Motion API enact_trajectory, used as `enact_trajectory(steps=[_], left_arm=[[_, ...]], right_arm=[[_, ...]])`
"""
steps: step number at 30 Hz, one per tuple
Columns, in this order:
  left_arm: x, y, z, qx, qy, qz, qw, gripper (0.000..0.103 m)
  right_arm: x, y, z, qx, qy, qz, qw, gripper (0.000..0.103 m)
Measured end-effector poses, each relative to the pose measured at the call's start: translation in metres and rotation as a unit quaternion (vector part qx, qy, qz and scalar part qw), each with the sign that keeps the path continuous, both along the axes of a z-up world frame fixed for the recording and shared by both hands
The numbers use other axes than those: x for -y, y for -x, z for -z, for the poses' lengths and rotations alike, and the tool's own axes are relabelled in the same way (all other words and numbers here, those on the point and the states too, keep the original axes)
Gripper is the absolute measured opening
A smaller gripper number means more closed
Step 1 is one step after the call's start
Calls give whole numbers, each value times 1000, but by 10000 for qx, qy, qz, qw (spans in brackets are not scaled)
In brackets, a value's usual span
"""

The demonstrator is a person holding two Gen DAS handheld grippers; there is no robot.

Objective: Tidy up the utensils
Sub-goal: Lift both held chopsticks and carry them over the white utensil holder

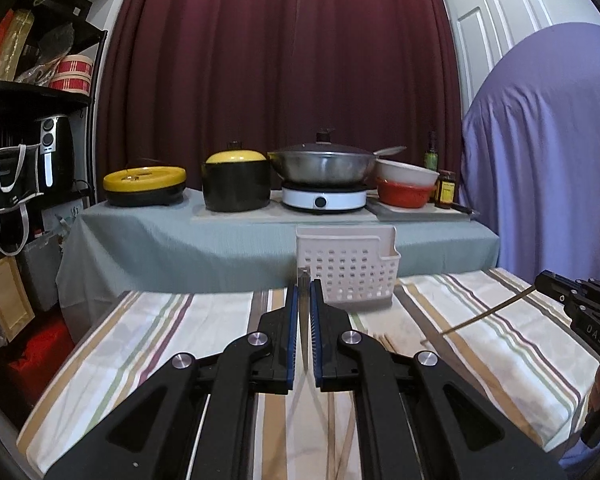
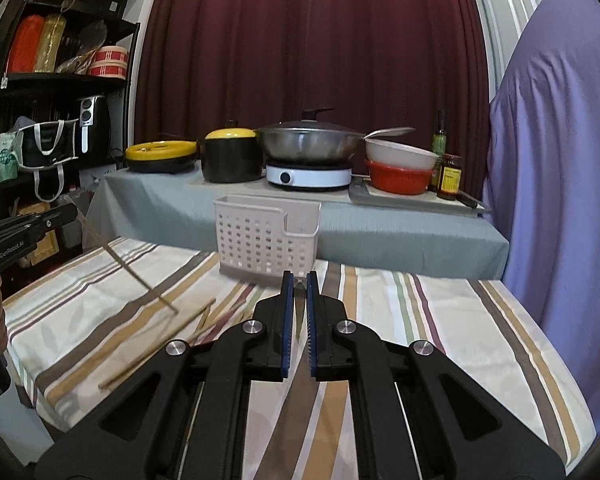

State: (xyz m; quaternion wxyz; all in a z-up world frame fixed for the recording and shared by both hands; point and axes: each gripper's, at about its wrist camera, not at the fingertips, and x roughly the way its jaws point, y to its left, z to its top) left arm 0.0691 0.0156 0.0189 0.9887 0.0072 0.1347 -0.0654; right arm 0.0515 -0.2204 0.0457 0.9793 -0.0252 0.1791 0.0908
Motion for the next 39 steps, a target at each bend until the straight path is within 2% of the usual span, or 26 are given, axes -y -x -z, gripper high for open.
enact_trajectory(steps=[15,21,27,33,39], left_arm=[[-5,-35,-32,188,151,41,9997,7],[-6,-50,-54,345,216,146,9991,7],[-3,-85,-95,624,346,284,9970,7],[-2,-131,-135,841,607,345,9940,7],[9,-165,-146,1007,480,333,9932,7]], right_arm=[[8,-58,-32,232,-134,1,9996,6],[4,-80,-53,417,-182,-135,9989,6],[0,-114,-82,730,-217,-256,9968,6],[3,-162,-113,945,-475,-311,9939,6],[-2,-203,-125,1106,-543,-300,9919,6]])
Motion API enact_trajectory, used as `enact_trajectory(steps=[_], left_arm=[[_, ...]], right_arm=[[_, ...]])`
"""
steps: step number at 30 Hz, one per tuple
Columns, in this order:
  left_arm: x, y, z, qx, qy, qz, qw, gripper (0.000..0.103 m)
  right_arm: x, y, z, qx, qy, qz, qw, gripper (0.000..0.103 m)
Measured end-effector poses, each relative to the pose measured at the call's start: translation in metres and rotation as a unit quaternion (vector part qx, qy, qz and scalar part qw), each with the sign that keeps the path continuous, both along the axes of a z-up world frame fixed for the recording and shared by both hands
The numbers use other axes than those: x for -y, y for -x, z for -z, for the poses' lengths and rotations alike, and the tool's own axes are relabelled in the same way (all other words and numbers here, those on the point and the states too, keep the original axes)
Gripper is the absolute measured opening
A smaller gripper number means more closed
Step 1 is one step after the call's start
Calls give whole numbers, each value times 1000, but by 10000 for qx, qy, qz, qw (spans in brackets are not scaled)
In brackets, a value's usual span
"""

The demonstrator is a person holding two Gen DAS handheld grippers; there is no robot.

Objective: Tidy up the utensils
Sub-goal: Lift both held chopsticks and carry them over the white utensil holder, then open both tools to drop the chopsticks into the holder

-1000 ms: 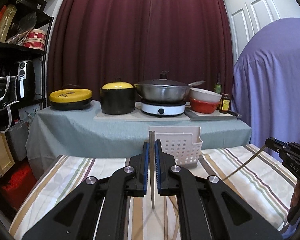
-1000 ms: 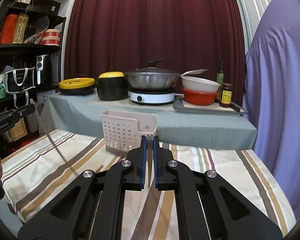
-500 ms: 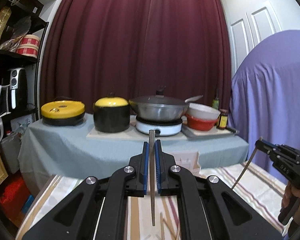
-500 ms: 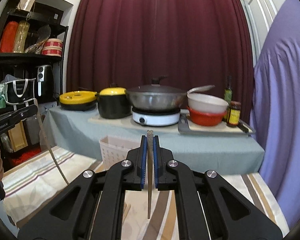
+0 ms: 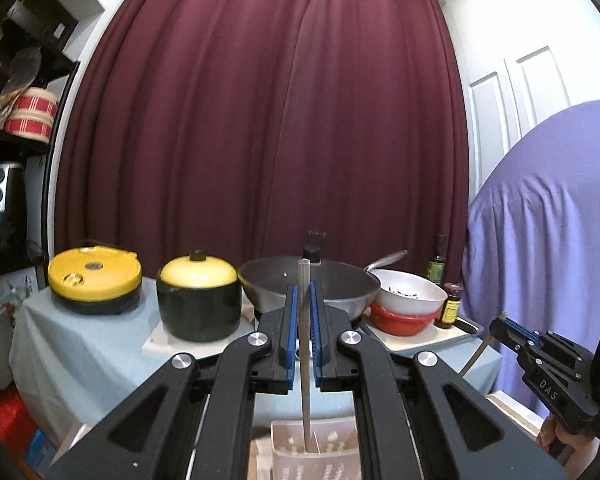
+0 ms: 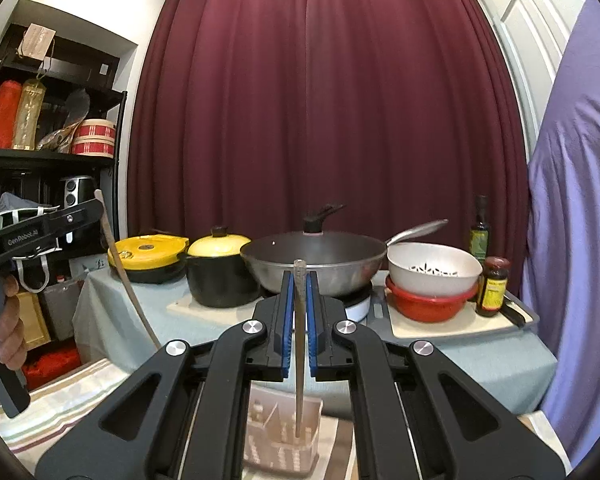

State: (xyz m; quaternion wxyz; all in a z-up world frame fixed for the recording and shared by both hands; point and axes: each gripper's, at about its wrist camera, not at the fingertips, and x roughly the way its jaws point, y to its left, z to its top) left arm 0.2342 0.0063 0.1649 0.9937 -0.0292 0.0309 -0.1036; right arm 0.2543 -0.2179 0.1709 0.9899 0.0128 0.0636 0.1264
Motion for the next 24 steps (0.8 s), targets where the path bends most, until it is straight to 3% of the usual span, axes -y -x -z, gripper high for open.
enact_trajectory(steps=[8,15,24], left_arm=[[12,-28,32,-232,-236,-40,9994,7],[11,-39,69,-594,-306,-111,9977,7],[12,-45,91,-850,-308,-30,9959,7]], right_arm=[[-14,-36,30,-314,133,5,9994,6],[-22,-47,62,-665,240,13,9975,6],[-28,-50,82,-901,340,72,9953,7]])
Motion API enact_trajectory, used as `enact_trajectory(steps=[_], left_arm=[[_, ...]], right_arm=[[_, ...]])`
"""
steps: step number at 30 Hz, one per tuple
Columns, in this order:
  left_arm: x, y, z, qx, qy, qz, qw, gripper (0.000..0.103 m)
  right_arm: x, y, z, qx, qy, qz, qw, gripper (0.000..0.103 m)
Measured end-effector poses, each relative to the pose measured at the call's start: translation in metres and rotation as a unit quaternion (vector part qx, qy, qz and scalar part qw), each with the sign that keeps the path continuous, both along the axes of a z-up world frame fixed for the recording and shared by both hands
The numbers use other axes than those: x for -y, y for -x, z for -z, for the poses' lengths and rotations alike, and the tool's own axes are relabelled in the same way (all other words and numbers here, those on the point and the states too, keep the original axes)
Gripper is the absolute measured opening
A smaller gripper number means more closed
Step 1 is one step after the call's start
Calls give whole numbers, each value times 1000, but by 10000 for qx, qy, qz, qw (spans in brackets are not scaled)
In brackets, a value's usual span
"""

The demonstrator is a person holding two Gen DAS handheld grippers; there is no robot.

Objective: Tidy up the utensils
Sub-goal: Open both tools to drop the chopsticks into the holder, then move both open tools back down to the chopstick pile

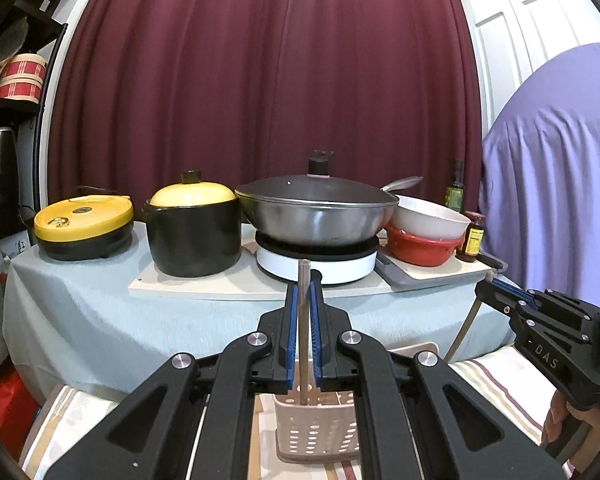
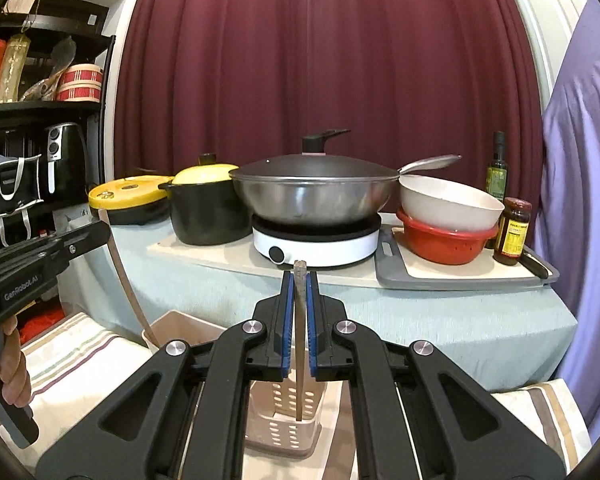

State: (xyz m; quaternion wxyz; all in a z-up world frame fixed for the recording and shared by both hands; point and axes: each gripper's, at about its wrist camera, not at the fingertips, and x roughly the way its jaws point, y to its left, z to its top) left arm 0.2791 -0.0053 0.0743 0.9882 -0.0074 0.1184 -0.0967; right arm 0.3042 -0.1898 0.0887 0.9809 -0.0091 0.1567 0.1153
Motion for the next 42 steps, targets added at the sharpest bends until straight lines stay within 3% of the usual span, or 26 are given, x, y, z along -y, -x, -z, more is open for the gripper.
enact_trajectory(steps=[4,7,11,13,17,23,33,42], left_arm=[[0,0,3,-61,-22,32,10000,11],[-2,3,4,-73,-9,8,10000,27],[-7,13,4,-38,-8,-45,10000,46],[-10,19,5,-31,0,-94,10000,51],[-17,37,9,-37,11,-147,9999,58],[-23,77,29,-166,-103,-217,9996,60],[-22,154,86,-475,-447,-230,9976,60],[-29,198,135,-1047,-579,-303,9924,60]], right_arm=[[-2,1,2,-26,46,28,10000,12],[-3,7,0,58,74,96,9999,31],[-2,19,-8,196,138,171,9996,41],[-1,28,-12,243,205,224,9992,52],[-2,53,-17,335,339,296,9984,53],[0,101,-3,190,324,241,9990,54],[-1,184,61,-360,384,179,9985,54],[1,240,118,-927,391,69,9949,53]])
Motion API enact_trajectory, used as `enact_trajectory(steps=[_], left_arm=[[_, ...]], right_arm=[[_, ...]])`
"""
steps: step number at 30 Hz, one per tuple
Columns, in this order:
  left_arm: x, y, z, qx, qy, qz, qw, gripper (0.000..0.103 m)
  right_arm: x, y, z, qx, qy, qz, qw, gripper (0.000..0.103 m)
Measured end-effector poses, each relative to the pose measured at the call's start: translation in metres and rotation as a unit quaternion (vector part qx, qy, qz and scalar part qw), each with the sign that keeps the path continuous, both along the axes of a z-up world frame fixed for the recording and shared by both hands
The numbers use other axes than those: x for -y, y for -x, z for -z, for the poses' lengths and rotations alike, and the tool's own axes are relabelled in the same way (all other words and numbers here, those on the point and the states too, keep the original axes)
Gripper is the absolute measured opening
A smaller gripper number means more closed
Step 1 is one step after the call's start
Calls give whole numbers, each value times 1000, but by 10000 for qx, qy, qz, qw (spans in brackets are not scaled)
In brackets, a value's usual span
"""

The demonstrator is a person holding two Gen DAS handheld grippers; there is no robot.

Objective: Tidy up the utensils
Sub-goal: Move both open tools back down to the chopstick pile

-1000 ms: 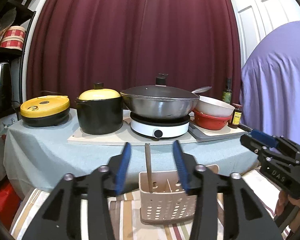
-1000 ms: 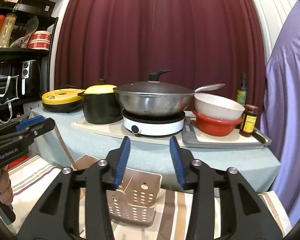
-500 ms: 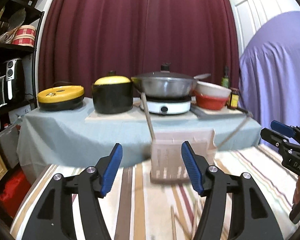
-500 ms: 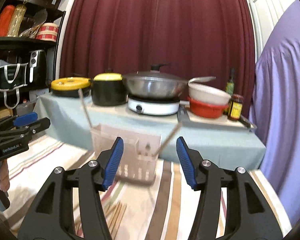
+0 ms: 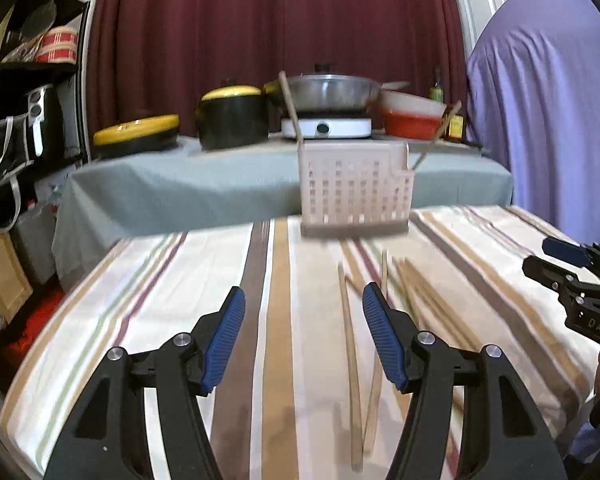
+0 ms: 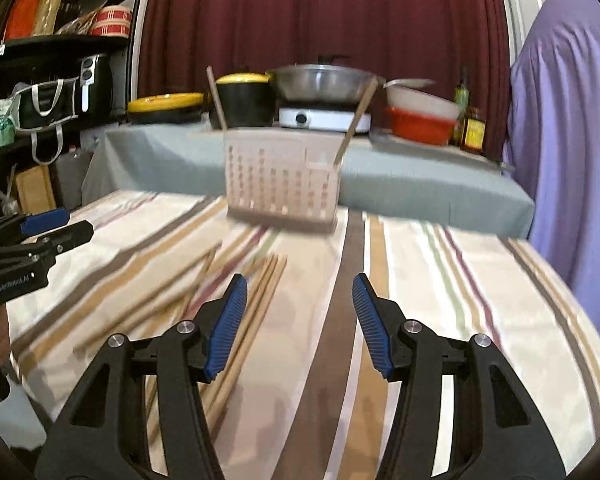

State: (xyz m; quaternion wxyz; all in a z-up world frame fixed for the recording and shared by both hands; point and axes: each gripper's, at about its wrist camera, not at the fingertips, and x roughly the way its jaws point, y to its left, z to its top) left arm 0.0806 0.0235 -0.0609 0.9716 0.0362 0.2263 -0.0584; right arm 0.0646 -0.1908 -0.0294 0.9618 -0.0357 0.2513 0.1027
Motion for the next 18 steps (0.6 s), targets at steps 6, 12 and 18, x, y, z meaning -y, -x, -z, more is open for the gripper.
enact_trajectory(steps=[6,12,18], left_arm=[[0,16,21,-245,63,-58,9997,60],[-1,29,33,-365,68,-87,9993,60],[-1,32,34,-372,73,-103,9992,60]], right_arm=[[-8,27,29,-356,27,-172,9992,50],[-15,42,44,-610,149,-350,9974,47],[-17,44,48,-751,171,-410,9962,47]])
